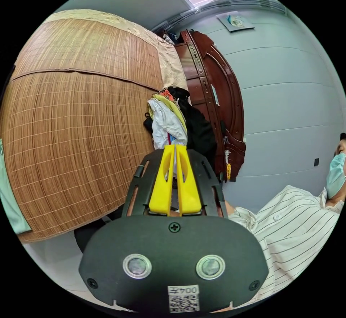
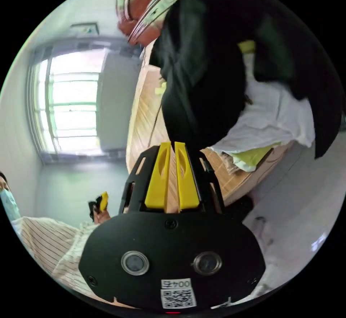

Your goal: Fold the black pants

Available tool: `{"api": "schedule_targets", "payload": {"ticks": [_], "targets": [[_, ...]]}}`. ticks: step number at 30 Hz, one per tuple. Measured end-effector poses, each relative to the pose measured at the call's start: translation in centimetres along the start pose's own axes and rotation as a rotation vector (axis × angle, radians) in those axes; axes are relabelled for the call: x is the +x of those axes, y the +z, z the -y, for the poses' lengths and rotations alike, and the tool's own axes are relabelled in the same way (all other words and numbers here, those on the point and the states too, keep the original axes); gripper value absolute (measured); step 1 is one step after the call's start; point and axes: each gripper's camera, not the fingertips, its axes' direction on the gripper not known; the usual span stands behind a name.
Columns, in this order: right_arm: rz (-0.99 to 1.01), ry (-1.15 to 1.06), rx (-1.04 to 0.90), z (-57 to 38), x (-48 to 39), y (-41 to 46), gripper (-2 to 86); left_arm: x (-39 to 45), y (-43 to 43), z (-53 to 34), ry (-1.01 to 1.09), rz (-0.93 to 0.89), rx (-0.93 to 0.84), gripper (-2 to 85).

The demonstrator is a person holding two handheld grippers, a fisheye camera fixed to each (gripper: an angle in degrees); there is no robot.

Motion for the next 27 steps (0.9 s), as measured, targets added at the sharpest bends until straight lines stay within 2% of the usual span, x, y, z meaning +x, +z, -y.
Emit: {"api": "schedule_targets", "payload": {"ticks": [3, 9, 13, 17, 20, 23, 25, 27], "targets": [[0.125, 0.157, 0.124, -2.1, 3.4, -2.5, 13.1, 0.6, 0.4, 0.2, -0.017, -0.013, -0.001, 0.3], [0.208, 0.269, 0.144, -4.0, 5.2, -0.8, 20.2, 1.2, 1.1, -0.1, -0.07, 0.0, -0.004, 0.3], [0.314, 0.31, 0.104, -3.5, 3.8, 3.9, 21.0, 2.4, 1.9, -0.2, -0.073, 0.0, -0.004, 0.3], [0.467, 0.371, 0.228, -4.6, 2.4, 7.2, 15.0, 3.7, 2.7, -0.4, -0.061, 0.004, -0.016, 0.4], [0.544, 0.308, 0.289, -6.4, -0.4, 7.7, 7.4, 4.7, 3.4, -0.6, -0.042, 0.004, -0.025, 0.8], [0.541, 0.229, 0.366, -9.2, -5.2, 5.6, 4.9, 6.2, 4.3, -0.7, 0.019, -0.001, -0.037, 2.0], [0.502, 0.15, 0.349, -9.7, -8.9, 3.5, 4.6, 7.8, 5.3, -0.6, 0.094, 0.012, -0.046, 4.0], [0.358, -0.095, 0.324, -9.2, -16.8, -0.8, 4.3, 9.3, 6.2, -0.4, 0.166, 0.059, -0.046, 6.2]]}}
